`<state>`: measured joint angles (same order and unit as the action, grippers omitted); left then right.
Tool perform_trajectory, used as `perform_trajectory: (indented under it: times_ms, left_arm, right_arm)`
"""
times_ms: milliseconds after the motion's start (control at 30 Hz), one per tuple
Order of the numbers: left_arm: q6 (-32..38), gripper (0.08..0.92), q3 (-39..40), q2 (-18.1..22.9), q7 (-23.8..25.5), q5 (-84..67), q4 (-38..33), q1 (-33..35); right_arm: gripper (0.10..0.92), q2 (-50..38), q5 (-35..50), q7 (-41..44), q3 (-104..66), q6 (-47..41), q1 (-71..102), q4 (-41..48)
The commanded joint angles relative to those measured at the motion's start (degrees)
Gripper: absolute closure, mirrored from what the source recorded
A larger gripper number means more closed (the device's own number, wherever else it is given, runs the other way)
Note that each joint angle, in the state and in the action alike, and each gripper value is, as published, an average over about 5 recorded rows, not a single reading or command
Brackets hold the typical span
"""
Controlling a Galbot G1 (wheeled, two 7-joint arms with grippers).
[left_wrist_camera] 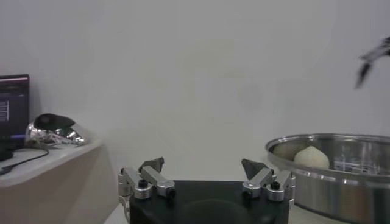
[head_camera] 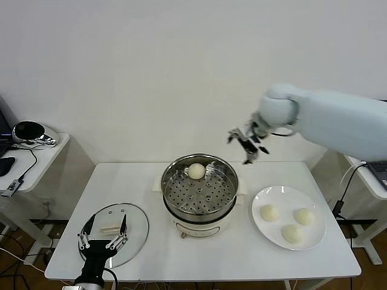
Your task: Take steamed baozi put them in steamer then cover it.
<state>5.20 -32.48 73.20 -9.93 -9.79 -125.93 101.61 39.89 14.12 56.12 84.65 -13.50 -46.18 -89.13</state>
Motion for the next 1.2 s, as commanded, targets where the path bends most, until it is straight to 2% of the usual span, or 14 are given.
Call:
perform_trajectory:
  times_ms: [33,300,633,900,1200]
  left_arm:
    - [-0.2,0.177,0.1,-0.1,0.0,0.0,0.0,-0.5]
    - [-0.4,0.177,-0.4,0.3,0.0,0.2,0.4,-0.4]
    - [-0.3,0.177,-1.1,1.2,-0.1,0.7,-0.2,1.1]
    - [-0.3,0.177,-2.0,1.5,-0.1,0.8,-0.5,1.9]
    - [-0.1,0.177,-2.0,1.7,-0.1,0.8,-0.2,2.0]
  right_arm:
    - [0.203,-14.9,0.4,1.0,3.6,-9.0,-0.7,-10.0]
    - [0.203,-15.8,-8.0,1.4,-8.8,-4.7,18.5,-4.4]
    - [0.203,-9.3,-15.5,-0.7,-24.3,-3.0,37.7,7.3]
    - [0.203,-2.6,-16.4,-1.6,-27.7,-1.9,42.1,13.3]
    - [0.206,0.4,-17.1,-1.2,-28.0,-2.0,43.6,15.2]
